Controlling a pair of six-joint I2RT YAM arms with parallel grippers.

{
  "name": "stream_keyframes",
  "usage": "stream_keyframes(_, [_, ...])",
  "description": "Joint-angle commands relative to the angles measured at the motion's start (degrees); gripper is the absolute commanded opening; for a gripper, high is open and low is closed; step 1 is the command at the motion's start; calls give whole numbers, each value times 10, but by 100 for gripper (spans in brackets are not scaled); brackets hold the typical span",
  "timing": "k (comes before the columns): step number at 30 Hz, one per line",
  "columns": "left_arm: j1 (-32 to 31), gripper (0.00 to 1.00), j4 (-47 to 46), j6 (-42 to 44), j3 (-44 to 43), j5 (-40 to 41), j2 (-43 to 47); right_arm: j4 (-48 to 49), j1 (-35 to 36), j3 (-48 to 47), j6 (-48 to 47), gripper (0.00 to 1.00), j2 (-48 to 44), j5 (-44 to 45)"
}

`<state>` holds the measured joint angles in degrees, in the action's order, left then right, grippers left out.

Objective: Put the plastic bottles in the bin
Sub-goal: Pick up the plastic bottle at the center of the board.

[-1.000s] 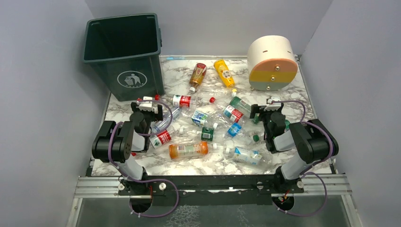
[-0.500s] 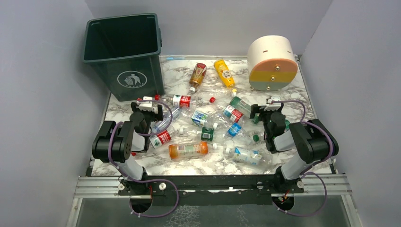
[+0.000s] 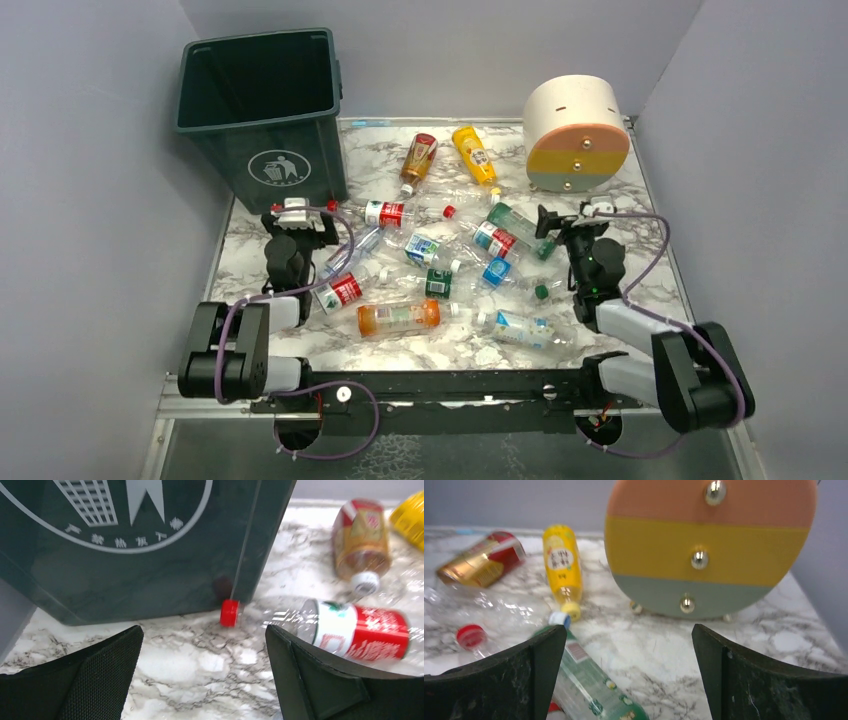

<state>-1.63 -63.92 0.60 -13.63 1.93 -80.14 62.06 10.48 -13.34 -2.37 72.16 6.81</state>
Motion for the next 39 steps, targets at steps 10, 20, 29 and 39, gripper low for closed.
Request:
stream_keyframes(10, [-8,99,260,-196,-93,-61,207,-429,-1,-182,127,99,-211,-145])
stream_keyframes(20, [-8,99,393,-287,-245,-245,242,-537,-1,-289,200,99,-220,-271])
stream_keyframes(29, [-7,99,445,-413,-319,-390,208,-682,-1,-405,217,99,-168,-312])
stream_keyframes(39, [-34,99,387,-456,-317,-520,156,-686,-1,-391,260,99,-169,-300])
